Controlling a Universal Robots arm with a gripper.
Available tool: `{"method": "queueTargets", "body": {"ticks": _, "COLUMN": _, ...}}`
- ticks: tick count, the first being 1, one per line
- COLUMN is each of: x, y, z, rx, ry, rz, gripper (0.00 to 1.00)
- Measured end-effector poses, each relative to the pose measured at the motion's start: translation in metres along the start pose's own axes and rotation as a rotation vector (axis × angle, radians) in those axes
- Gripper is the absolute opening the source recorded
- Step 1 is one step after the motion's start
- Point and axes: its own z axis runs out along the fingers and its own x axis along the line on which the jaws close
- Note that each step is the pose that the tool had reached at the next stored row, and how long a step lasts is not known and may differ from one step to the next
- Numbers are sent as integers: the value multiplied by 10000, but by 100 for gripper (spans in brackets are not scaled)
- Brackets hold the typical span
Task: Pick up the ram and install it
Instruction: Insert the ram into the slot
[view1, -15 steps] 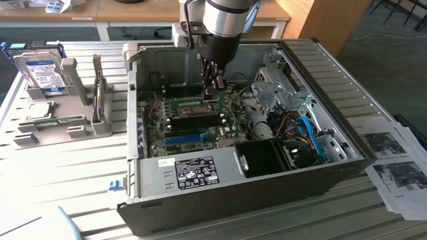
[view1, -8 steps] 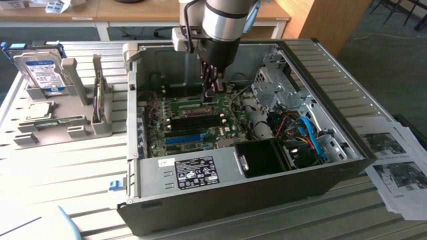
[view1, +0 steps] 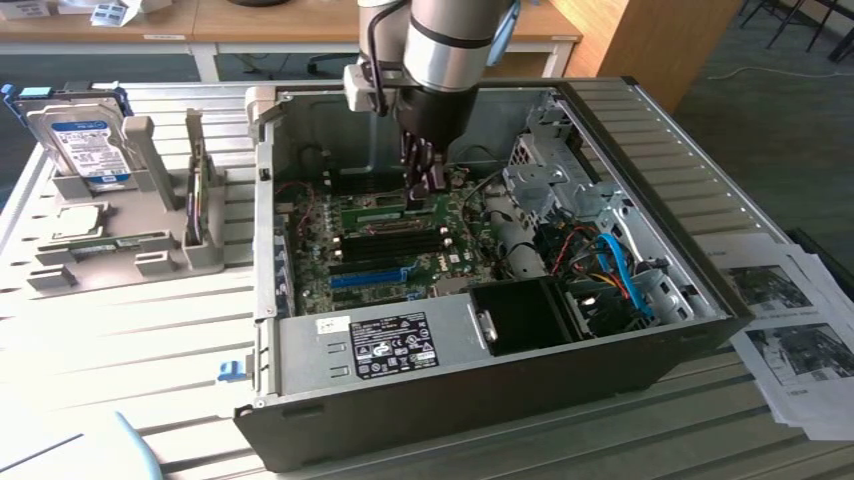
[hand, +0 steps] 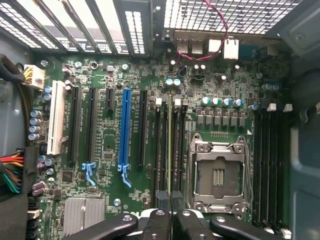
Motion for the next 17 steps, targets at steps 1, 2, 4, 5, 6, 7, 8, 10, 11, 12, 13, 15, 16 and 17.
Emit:
{"method": "queueTargets", "body": {"ticks": 1, "x": 0, "y": -1, "z": 11, "rx": 0, "ry": 0, "rz": 3, "gripper": 11}}
{"method": "queueTargets", "body": {"ticks": 2, "x": 0, "y": -2, "z": 22, "rx": 1, "ry": -1, "rz": 5, "gripper": 11}}
{"method": "queueTargets", "body": {"ticks": 4, "x": 1, "y": -3, "z": 46, "rx": 1, "ry": -1, "rz": 11, "gripper": 11}}
{"method": "queueTargets", "body": {"ticks": 5, "x": 1, "y": -4, "z": 58, "rx": 1, "ry": -2, "rz": 14, "gripper": 11}}
{"method": "queueTargets", "body": {"ticks": 6, "x": 2, "y": -5, "z": 69, "rx": 1, "ry": 0, "rz": 17, "gripper": 11}}
{"method": "queueTargets", "body": {"ticks": 7, "x": 2, "y": -5, "z": 80, "rx": 1, "ry": -2, "rz": 22, "gripper": 11}}
{"method": "queueTargets", "body": {"ticks": 8, "x": 2, "y": -6, "z": 89, "rx": 1, "ry": -2, "rz": 32, "gripper": 11}}
{"method": "queueTargets", "body": {"ticks": 10, "x": 3, "y": -6, "z": 98, "rx": 3, "ry": -5, "rz": 96, "gripper": 11}}
{"method": "queueTargets", "body": {"ticks": 11, "x": 3, "y": -6, "z": 98, "rx": 3, "ry": -5, "rz": 110, "gripper": 11}}
{"method": "queueTargets", "body": {"ticks": 12, "x": 3, "y": -6, "z": 98, "rx": 2, "ry": -4, "rz": 110, "gripper": 11}}
{"method": "queueTargets", "body": {"ticks": 13, "x": 3, "y": -6, "z": 98, "rx": 3, "ry": -5, "rz": 110, "gripper": 11}}
{"method": "queueTargets", "body": {"ticks": 15, "x": 2, "y": -7, "z": 99, "rx": 3, "ry": -7, "rz": 110, "gripper": 11}}
{"method": "queueTargets", "body": {"ticks": 16, "x": 2, "y": -6, "z": 100, "rx": 4, "ry": -8, "rz": 130, "gripper": 11}}
{"method": "queueTargets", "body": {"ticks": 17, "x": 2, "y": -7, "z": 100, "rx": 5, "ry": -11, "rz": 169, "gripper": 11}}
